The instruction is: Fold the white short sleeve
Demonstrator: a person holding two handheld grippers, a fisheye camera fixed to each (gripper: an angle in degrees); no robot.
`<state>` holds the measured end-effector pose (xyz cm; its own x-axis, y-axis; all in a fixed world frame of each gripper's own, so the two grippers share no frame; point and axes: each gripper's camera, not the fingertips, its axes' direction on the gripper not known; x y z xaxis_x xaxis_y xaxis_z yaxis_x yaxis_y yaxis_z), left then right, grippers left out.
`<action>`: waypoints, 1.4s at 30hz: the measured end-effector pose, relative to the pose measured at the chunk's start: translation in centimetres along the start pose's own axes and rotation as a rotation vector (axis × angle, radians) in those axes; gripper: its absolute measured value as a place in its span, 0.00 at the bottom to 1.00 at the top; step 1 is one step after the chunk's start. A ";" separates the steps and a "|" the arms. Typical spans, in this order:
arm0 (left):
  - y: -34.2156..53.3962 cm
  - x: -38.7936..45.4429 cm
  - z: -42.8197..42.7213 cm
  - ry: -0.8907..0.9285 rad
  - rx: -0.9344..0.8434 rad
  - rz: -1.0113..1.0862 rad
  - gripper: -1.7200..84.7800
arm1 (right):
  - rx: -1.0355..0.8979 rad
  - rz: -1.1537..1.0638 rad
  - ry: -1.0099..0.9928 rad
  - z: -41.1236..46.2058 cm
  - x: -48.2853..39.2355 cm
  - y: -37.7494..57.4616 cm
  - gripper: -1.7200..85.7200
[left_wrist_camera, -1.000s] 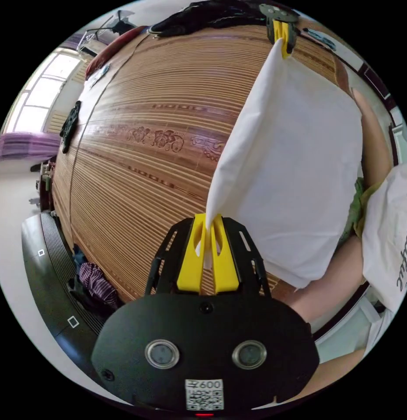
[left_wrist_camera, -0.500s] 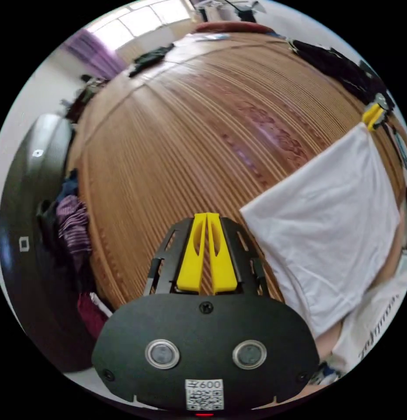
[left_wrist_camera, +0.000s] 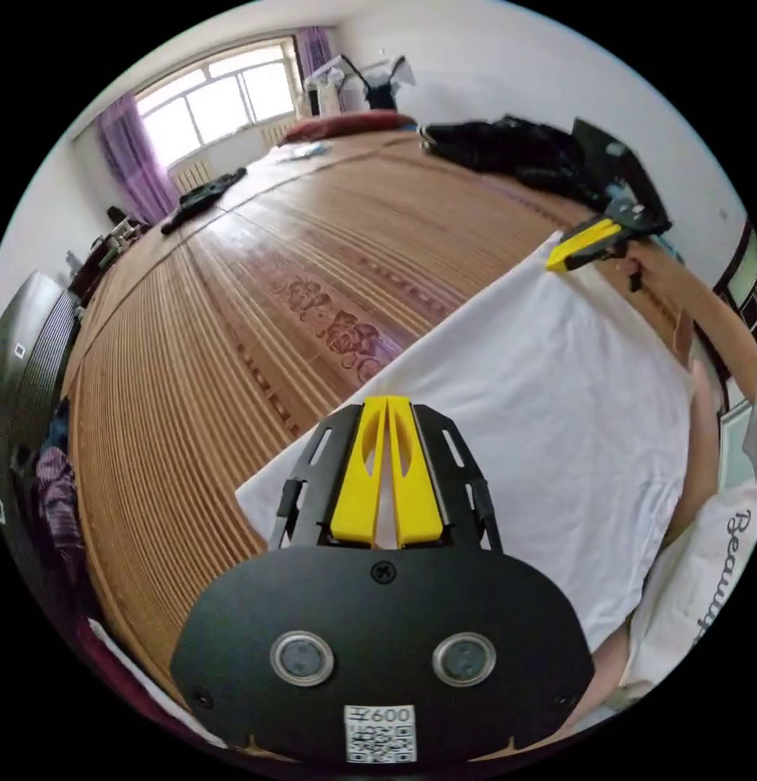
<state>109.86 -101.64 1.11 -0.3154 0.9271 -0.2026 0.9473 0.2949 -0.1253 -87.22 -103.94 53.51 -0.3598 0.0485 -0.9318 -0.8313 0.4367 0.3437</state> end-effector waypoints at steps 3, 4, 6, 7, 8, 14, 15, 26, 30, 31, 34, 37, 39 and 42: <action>4.6 -6.5 -7.7 -0.268 -0.015 -0.127 0.03 | 0.101 0.184 -0.089 -4.0 8.0 5.4 0.01; 6.4 -8.4 -12.1 -0.329 0.004 -0.191 0.02 | 0.159 0.236 -0.055 -6.1 9.7 7.8 0.01; 9.7 -9.9 -20.1 -0.335 0.132 -0.284 0.02 | 0.287 0.239 0.061 -9.4 9.7 11.6 0.01; 11.8 -9.8 -25.3 -0.263 0.235 -0.304 0.02 | 0.352 0.204 0.121 -11.1 8.6 14.0 0.01; 13.8 -8.8 -30.3 -0.179 0.322 -0.282 0.02 | 0.387 0.158 0.177 -12.4 7.0 16.3 0.01; 19.7 3.9 -46.8 -0.063 0.323 -0.192 0.02 | 0.459 -0.045 0.391 -12.8 -5.5 29.0 0.01; 20.1 5.4 -48.0 -0.054 0.320 -0.181 0.02 | 0.480 -0.059 0.397 -12.5 -6.7 30.5 0.01; 25.7 8.6 -58.6 0.147 0.424 -0.571 0.02 | 0.452 0.217 0.265 -4.6 -5.2 46.4 0.01; 23.9 10.5 -63.5 0.083 0.447 -0.530 0.02 | 0.498 0.199 0.321 -3.1 -4.2 49.2 0.01; 23.3 11.3 -65.0 0.062 0.452 -0.539 0.02 | 0.494 0.155 0.366 -2.4 -4.4 49.9 0.01; 22.4 12.4 -68.3 0.061 0.492 -0.557 0.02 | 0.501 0.150 0.401 -1.2 -3.6 51.8 0.01; 21.9 13.4 -70.8 0.094 0.546 -0.612 0.02 | 0.536 0.179 0.404 -0.2 -2.4 54.0 0.01; 20.6 15.4 -72.1 0.030 0.550 -0.557 0.02 | 0.570 0.163 0.461 1.0 -2.8 55.4 0.01; 18.4 19.1 -74.1 -0.075 0.564 -0.533 0.02 | 0.624 0.176 0.541 2.7 -3.1 57.5 0.01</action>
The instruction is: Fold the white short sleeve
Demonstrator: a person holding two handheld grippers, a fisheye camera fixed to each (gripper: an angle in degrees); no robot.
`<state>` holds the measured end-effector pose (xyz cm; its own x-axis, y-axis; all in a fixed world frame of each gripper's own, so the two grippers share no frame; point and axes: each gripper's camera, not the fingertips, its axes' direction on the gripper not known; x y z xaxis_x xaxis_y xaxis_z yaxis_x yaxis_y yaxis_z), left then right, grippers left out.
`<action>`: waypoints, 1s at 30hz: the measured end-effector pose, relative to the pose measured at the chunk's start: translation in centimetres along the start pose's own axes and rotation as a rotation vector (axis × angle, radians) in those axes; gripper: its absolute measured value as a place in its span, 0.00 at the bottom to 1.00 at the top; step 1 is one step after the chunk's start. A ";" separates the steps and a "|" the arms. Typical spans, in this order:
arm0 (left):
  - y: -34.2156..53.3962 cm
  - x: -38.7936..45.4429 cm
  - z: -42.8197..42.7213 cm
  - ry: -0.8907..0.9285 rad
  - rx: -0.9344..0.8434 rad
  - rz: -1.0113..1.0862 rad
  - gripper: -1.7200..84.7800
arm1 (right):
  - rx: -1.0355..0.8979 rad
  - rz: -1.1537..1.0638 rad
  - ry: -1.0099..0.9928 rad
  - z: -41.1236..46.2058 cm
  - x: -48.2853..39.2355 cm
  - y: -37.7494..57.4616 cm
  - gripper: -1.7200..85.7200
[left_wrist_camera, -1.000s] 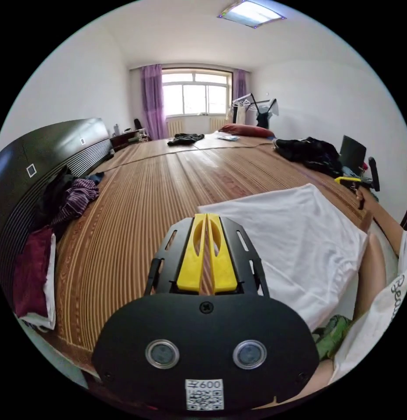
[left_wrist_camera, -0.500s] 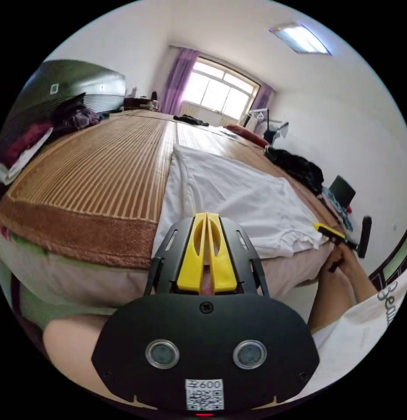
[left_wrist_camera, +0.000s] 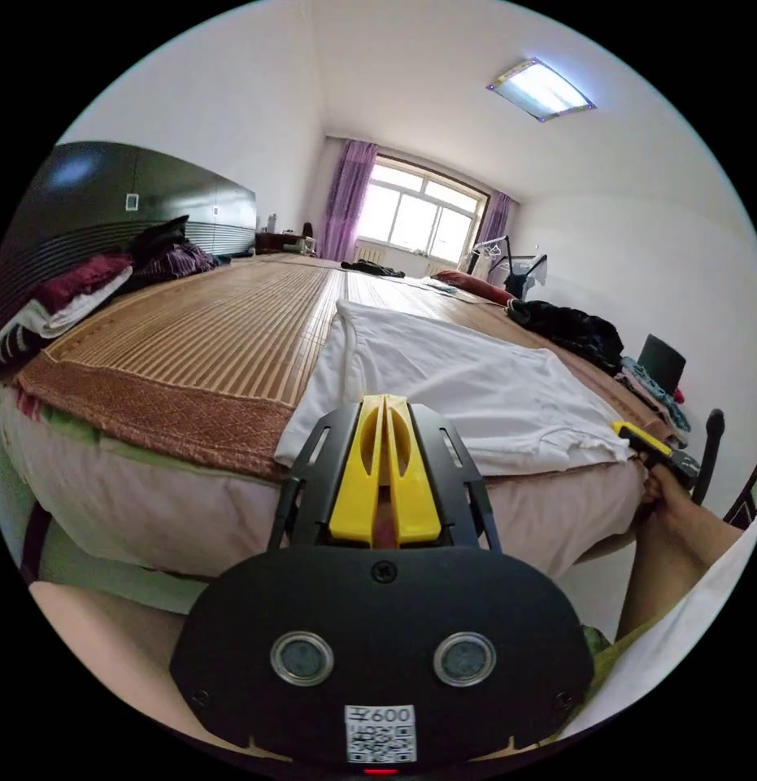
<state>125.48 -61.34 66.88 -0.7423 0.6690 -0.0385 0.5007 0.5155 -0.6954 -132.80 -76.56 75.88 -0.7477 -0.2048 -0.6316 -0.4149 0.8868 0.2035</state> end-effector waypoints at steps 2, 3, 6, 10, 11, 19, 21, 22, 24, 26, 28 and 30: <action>-1.3 2.3 -0.9 -0.013 0.014 -0.006 0.02 | -0.022 0.050 -0.027 0.2 1.5 0.6 0.01; -1.8 2.8 -1.4 -0.021 0.011 -0.018 0.02 | -0.031 0.044 -0.034 0.2 1.8 0.5 0.01; -5.7 7.4 -5.5 -0.072 0.086 -0.033 0.02 | -0.003 -0.067 0.024 -2.5 1.1 -1.5 0.01; -11.2 15.2 -5.4 -0.139 0.143 0.191 0.02 | 0.216 -0.232 -0.460 -6.7 -3.4 -7.1 0.01; -13.1 16.2 -2.6 -0.117 0.039 0.223 0.02 | 0.107 -0.285 -0.605 -4.8 -6.0 -9.7 0.01; -13.9 16.5 10.0 -0.074 -0.277 0.131 0.02 | -0.341 -0.585 -0.877 11.9 -24.7 -14.7 0.01; -13.1 16.1 10.3 -0.034 -0.235 0.053 0.02 | -0.482 -0.709 -0.843 15.0 -27.1 -12.7 0.01; -12.8 15.4 10.8 0.004 -0.231 -0.015 0.02 | -0.421 -0.750 -0.881 15.2 -26.6 -11.7 0.01; -12.6 14.5 11.5 0.081 -0.216 -0.096 0.02 | -0.425 -0.648 -0.931 16.5 -24.6 -11.6 0.01; -12.6 14.8 12.8 0.129 -0.213 -0.130 0.02 | -0.460 -0.545 -0.916 18.0 -22.7 -12.2 0.01; -12.6 16.1 13.7 0.125 -0.211 -0.115 0.02 | -0.439 -0.533 -0.878 18.3 -21.6 -12.3 0.01; -12.6 17.7 14.6 0.107 -0.207 -0.091 0.02 | -0.445 -0.514 -0.850 18.7 -20.5 -12.7 0.01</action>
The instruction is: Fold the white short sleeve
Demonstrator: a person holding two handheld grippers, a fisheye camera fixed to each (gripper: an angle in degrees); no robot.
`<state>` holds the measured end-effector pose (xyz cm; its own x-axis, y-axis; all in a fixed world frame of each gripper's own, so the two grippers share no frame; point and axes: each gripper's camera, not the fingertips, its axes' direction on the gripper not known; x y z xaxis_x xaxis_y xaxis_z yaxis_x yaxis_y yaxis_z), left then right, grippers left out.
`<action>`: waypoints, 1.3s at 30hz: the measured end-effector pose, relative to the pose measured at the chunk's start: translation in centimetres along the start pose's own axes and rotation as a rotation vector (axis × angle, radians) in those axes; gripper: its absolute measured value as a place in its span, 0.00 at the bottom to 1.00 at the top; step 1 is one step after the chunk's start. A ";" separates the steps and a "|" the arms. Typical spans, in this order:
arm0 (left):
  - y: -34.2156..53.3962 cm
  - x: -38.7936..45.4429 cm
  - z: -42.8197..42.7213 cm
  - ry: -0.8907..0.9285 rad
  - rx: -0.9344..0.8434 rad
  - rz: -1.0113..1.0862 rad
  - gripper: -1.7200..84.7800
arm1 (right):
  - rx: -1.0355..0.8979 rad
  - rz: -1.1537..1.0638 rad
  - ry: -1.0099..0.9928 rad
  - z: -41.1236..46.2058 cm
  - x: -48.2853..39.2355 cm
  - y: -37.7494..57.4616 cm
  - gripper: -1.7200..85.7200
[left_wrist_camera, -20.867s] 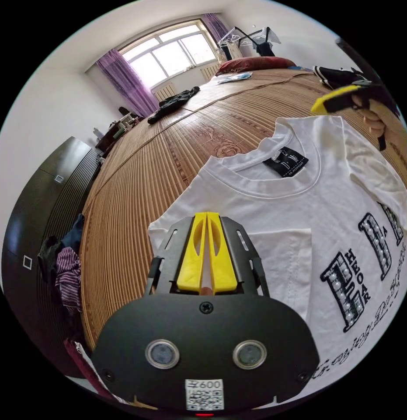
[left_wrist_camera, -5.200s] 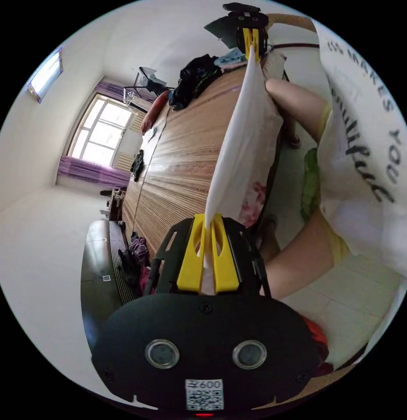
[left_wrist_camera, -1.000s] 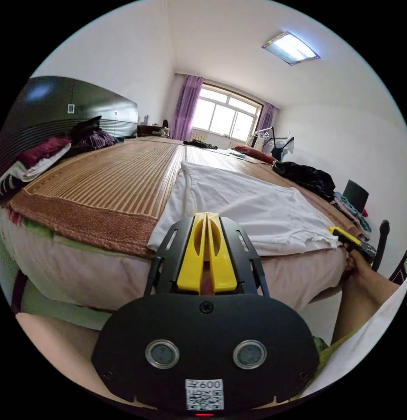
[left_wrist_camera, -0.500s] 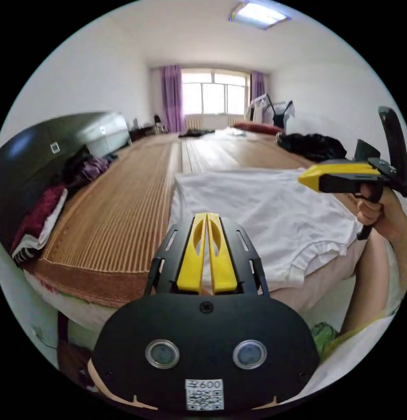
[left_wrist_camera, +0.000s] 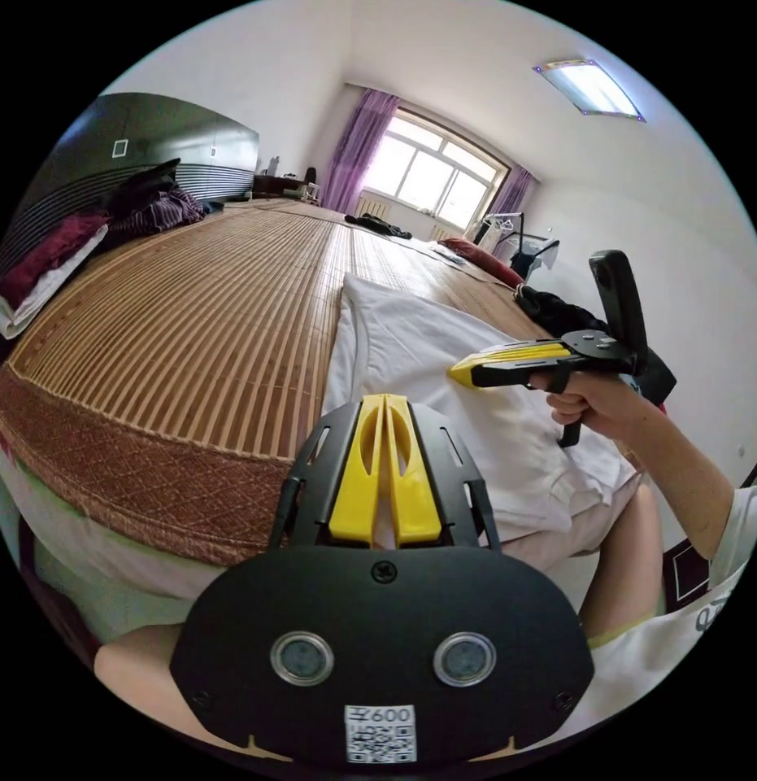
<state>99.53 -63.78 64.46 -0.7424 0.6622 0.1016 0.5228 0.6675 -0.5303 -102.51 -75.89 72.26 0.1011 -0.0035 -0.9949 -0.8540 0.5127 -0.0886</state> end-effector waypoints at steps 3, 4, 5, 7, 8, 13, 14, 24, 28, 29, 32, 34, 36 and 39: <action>0.0 2.2 1.9 -0.021 0.004 0.016 0.02 | -0.008 0.043 0.030 -1.4 2.2 0.6 0.01; -0.1 2.7 2.7 -0.020 0.004 0.012 0.02 | -0.019 0.117 0.024 -2.0 3.8 0.9 0.01; -0.1 3.2 3.5 -0.013 0.005 0.006 0.02 | -0.016 0.173 0.009 -2.8 5.4 1.2 0.01; -0.3 4.0 4.7 -0.006 0.005 -0.004 0.02 | -0.024 0.250 0.034 -3.9 6.8 1.4 0.01; -0.9 4.6 5.3 0.002 -0.011 -0.022 0.02 | -0.027 0.266 0.059 -4.6 7.0 1.2 0.01; -7.8 9.0 5.8 0.094 0.011 0.027 0.02 | 0.063 0.149 -0.123 -5.6 3.9 -2.7 0.01; -9.9 10.4 7.2 0.095 -0.010 0.058 0.02 | 0.040 0.134 -0.164 -4.7 3.1 -4.3 0.01; -13.0 9.3 20.4 0.132 -0.362 0.101 0.03 | -0.098 0.086 0.052 -3.6 4.7 -6.5 0.01; -12.2 7.0 17.9 0.103 -0.322 0.083 0.03 | -0.103 0.140 0.170 -9.8 9.4 -1.4 0.01; -12.0 6.6 16.9 0.060 -0.315 0.076 0.03 | -0.123 0.169 0.260 -11.7 10.5 0.5 0.01; -11.2 6.0 13.1 -0.054 -0.253 0.021 0.03 | -0.052 0.225 0.340 -18.1 11.7 6.2 0.01; -10.4 6.2 10.3 -0.100 -0.201 -0.017 0.03 | 0.008 0.256 0.342 -22.0 11.1 9.9 0.01; -9.4 6.4 7.7 -0.035 -0.146 -0.062 0.04 | 0.121 0.274 0.331 -25.6 9.3 13.8 0.01; -7.9 6.0 5.0 0.139 -0.123 -0.186 0.07 | 0.305 0.275 0.278 -30.0 5.0 20.1 0.01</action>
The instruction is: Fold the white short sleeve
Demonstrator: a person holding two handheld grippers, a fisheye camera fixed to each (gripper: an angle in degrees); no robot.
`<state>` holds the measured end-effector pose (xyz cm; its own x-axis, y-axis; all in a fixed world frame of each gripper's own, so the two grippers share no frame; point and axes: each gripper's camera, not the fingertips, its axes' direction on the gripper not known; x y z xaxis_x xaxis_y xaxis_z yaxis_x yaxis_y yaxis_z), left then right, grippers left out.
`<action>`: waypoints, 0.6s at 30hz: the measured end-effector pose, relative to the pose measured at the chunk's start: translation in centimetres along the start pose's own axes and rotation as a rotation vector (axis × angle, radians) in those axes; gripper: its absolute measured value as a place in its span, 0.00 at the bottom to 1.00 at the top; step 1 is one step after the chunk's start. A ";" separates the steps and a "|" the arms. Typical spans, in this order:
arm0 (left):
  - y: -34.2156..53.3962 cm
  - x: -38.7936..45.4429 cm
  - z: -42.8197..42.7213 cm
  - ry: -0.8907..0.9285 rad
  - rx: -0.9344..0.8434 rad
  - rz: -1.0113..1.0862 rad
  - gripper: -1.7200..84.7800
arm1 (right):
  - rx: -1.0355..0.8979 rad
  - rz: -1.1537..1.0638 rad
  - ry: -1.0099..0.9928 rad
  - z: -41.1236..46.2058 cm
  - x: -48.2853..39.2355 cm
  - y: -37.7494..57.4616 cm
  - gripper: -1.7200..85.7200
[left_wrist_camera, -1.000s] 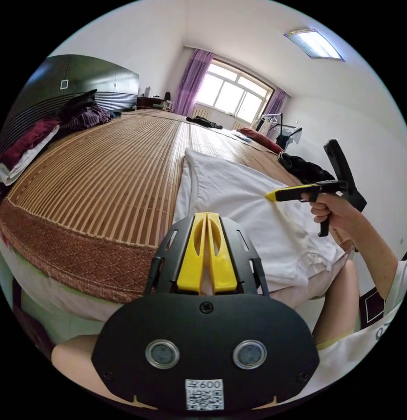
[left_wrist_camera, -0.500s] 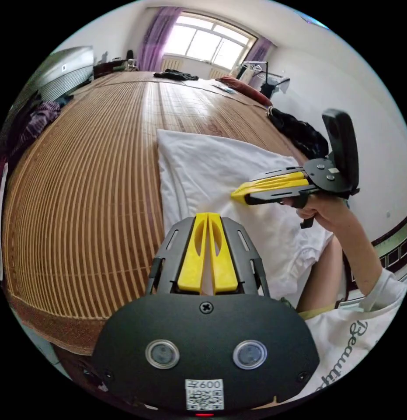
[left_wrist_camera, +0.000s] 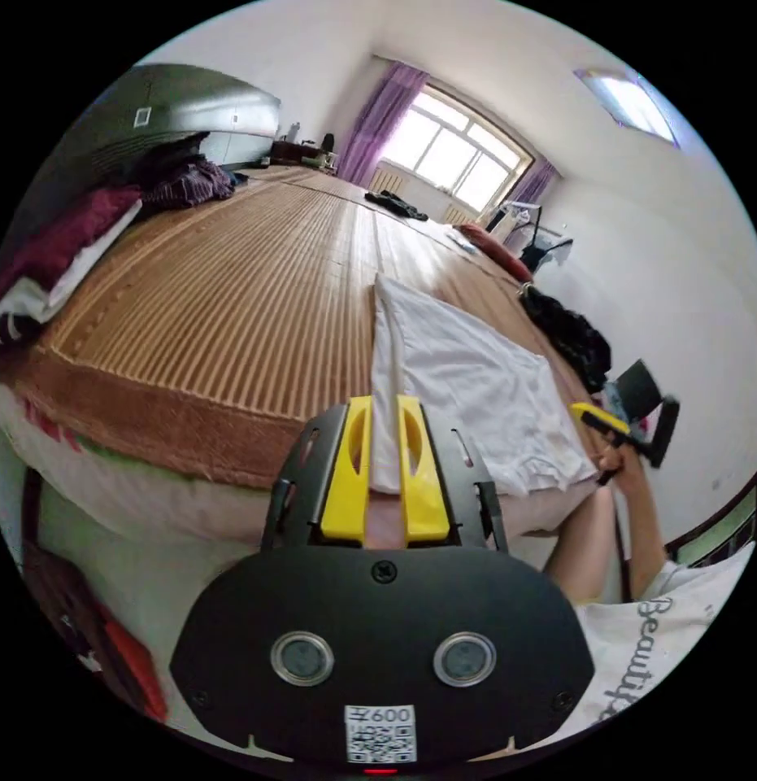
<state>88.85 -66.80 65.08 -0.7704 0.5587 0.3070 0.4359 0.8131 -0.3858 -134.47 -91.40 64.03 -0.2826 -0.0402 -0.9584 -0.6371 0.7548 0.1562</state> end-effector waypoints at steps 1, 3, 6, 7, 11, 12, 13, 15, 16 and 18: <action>0.6 -0.3 -0.7 0.065 0.007 -0.036 0.09 | 0.046 0.011 -0.021 -2.2 -0.7 2.1 0.01; 1.0 -1.0 -1.0 0.123 -0.015 -0.084 0.09 | 0.106 0.041 -0.041 -4.9 -1.6 5.0 0.01; 1.3 -2.4 -0.8 0.112 -0.064 -0.145 0.09 | 0.152 0.051 -0.107 -8.2 -2.3 8.6 0.01; 1.6 -2.8 -1.1 0.159 -0.042 -0.166 0.08 | 0.152 0.041 -0.121 -9.0 -2.2 9.7 0.01; 2.2 -3.2 -1.9 0.197 0.012 -0.213 0.06 | 0.109 0.067 -0.167 -10.5 0.6 11.9 0.01; 2.2 -3.2 -2.1 0.209 0.019 -0.226 0.06 | 0.099 0.075 -0.179 -10.7 1.2 12.0 0.01; 2.2 -3.0 -2.9 0.214 0.044 -0.242 0.06 | 0.089 0.089 -0.200 -11.2 2.4 12.1 0.01; 2.4 -2.3 -4.3 0.171 0.096 -0.242 0.07 | 0.093 0.105 -0.225 -12.2 4.0 12.2 0.01; 2.5 -1.7 -4.8 0.166 0.109 -0.241 0.08 | 0.106 0.116 -0.236 -12.8 5.0 12.3 0.01; 2.5 -1.1 -4.2 0.218 0.080 -0.236 0.08 | 0.131 0.129 -0.248 -13.6 6.4 12.7 0.01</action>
<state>92.73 -64.68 67.43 -0.7242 0.3856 0.5717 0.2128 0.9135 -0.3466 -154.12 -90.91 63.11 -0.1613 0.2098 -0.9643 -0.5047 0.8222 0.2633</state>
